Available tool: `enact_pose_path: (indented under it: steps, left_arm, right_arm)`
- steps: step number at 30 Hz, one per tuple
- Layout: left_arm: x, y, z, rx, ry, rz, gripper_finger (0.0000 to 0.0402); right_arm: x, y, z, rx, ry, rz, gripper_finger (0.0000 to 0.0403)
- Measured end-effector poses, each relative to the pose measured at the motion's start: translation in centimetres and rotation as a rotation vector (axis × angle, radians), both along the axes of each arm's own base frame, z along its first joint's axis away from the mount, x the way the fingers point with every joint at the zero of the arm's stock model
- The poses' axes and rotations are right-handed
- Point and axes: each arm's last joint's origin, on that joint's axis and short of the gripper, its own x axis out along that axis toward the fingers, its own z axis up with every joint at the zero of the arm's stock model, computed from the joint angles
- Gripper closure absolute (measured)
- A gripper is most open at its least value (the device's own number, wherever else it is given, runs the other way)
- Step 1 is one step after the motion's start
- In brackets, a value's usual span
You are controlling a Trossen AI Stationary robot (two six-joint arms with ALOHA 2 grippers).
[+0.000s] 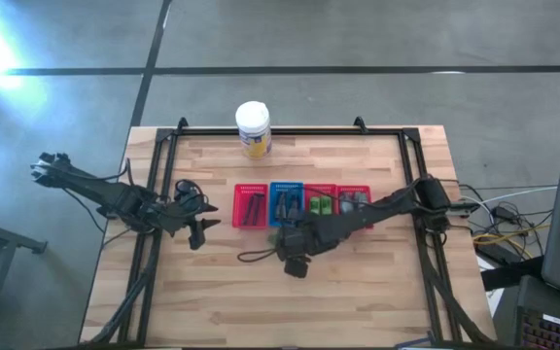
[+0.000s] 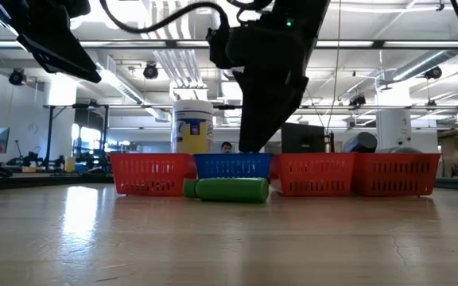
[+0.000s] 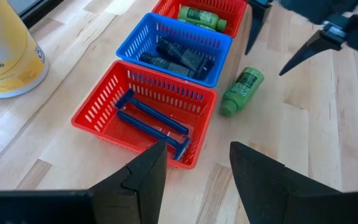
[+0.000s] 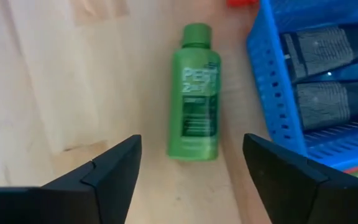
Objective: Pick & Place Travel size toiletries
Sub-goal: Put the shampoo into the middle red bin
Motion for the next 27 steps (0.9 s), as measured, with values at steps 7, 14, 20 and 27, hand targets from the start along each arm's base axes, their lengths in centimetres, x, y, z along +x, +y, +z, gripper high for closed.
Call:
enact_pose_path:
  steps: [7, 14, 20, 27]
  left_arm:
    - [0.0, 0.0, 0.0, 0.004, -0.002, 0.006, 0.0220]
    - [0.0, 0.1, 0.0, 0.011, -0.005, 0.017, 0.0220]
    - [0.0, 0.1, 0.0, 0.014, -0.005, 0.020, 0.0220]
    - [0.0, 0.1, 0.0, 0.017, -0.005, 0.018, 0.0220]
  right_arm:
    - [0.4, -0.5, -0.4, 0.047, -0.035, 0.001, 0.0111]
    - [0.3, -0.5, -1.6, 0.061, -0.059, 0.000, 0.0105]
    - [0.4, -1.2, -2.0, 0.081, -0.070, -0.055, 0.0118]
    - [0.0, -1.7, -3.2, 0.105, -0.065, -0.074, 0.0137]
